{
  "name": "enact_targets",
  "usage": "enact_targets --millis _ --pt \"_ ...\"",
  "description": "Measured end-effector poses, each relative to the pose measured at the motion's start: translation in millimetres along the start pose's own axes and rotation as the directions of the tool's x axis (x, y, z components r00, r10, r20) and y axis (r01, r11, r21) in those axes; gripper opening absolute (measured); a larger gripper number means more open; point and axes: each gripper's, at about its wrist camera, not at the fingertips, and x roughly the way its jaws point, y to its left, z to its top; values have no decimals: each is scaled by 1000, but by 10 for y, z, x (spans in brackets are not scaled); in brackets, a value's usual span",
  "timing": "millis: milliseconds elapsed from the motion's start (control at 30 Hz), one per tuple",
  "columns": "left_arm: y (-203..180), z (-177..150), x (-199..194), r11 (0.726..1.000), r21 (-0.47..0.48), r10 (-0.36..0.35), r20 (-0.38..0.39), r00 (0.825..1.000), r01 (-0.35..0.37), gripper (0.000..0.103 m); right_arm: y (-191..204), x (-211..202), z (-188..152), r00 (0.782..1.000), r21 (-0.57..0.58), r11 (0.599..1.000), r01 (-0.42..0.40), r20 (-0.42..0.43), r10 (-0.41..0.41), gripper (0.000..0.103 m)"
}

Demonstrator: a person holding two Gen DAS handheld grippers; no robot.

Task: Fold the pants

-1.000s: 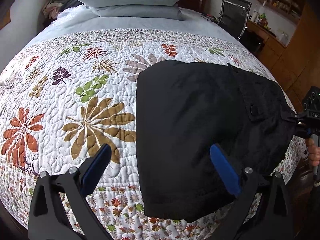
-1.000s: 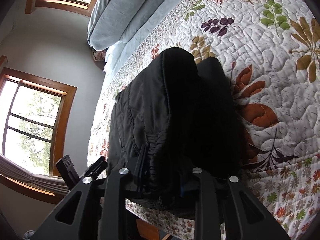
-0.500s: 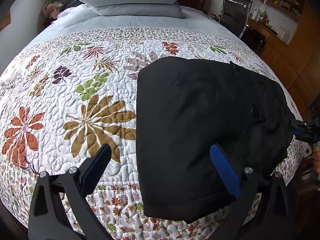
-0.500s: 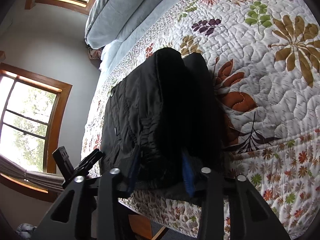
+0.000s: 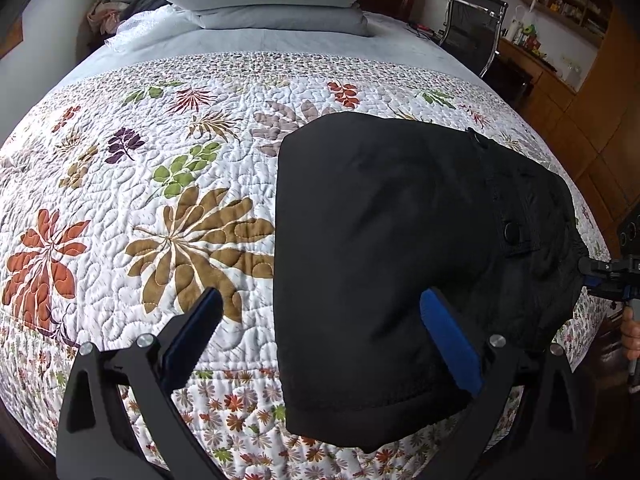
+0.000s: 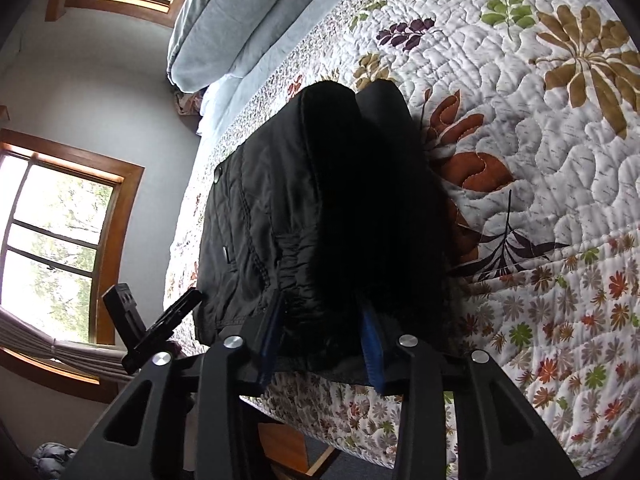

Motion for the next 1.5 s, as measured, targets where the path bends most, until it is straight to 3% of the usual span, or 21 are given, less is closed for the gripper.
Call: enact_targets --millis 200,400,600,667,733,800,1133,1267,1500 --pt "-24 5 -58 1000 16 15 19 1000 -16 99 -39 17 0 1000 8 1000 11 -3 -11 38" --pt "-80 22 -125 998 50 31 33 999 -33 99 -5 -15 -9 998 -16 998 58 0 -58 48" --pt "-147 63 -199 997 68 28 47 998 -31 99 127 -145 -53 991 -68 989 134 12 -134 49" --pt "-174 72 -223 996 78 35 50 998 -39 99 148 -205 -51 988 -75 985 155 26 -154 54" --pt "-185 75 -241 996 83 36 51 998 -40 100 168 -291 -47 981 -85 978 188 54 -184 74" --pt "-170 74 -244 997 76 24 35 999 -27 100 179 -370 -34 978 -97 975 201 80 -193 83" --pt "22 49 -57 999 24 43 -58 997 -42 100 -232 -199 165 999 37 998 43 6 -44 93" --pt "36 42 30 1000 -9 24 -79 997 -25 100 -345 -4 172 998 58 997 47 -33 -45 94" --pt "-119 44 71 1000 22 16 -77 997 -15 100 -359 112 166 999 45 999 7 -50 -4 99"
